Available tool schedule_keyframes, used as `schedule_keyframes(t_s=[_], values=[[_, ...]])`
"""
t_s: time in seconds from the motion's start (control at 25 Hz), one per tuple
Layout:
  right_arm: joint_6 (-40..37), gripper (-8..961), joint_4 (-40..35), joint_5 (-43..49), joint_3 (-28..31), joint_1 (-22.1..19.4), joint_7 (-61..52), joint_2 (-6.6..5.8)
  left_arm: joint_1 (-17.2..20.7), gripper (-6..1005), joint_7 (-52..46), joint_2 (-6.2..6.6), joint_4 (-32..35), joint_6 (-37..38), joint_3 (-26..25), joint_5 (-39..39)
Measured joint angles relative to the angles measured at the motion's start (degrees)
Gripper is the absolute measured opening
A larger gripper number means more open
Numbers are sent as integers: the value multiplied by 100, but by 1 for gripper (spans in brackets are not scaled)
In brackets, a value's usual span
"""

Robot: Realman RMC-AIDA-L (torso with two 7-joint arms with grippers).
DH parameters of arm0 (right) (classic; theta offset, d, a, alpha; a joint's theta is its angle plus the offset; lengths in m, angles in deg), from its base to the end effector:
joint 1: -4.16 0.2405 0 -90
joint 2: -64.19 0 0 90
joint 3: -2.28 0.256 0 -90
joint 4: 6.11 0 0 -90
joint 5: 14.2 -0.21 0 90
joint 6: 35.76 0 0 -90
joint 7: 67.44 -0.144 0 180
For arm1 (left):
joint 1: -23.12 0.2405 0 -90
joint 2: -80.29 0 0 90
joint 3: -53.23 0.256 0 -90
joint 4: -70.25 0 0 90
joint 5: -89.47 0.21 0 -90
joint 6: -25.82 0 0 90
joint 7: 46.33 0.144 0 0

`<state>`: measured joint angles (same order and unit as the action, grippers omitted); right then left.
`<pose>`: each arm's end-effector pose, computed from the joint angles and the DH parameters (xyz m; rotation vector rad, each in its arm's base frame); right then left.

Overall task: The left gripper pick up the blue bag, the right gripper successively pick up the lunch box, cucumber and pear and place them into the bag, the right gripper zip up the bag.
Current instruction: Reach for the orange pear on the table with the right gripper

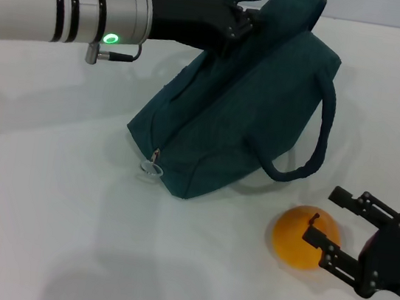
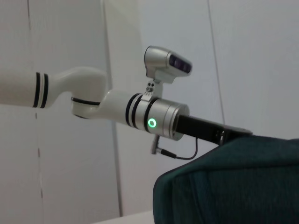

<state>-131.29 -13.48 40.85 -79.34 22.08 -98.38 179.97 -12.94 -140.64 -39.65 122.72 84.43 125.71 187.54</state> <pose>0.2976 0.2251 -0.0415 -2.4281 0.2859 1.0872 -0.1474 0.4068 -0.0251 -2.6077 -0.3972 -0.5853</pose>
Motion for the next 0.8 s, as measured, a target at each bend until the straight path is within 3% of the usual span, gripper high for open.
schedule_keyframes(t_s=[0.04, 0.24, 0.8], values=[[36, 817, 1, 1, -16, 31, -15, 2, -1, 43, 11, 0, 0, -3, 1, 0], [137, 564, -14, -1, -90, 143, -25, 8, -10, 43, 27, 4, 3, -6, 11, 4], [302, 552, -83, 8, -98, 163, 8, 6, -4, 43, 92, 24, 4, -8, 11, 30]])
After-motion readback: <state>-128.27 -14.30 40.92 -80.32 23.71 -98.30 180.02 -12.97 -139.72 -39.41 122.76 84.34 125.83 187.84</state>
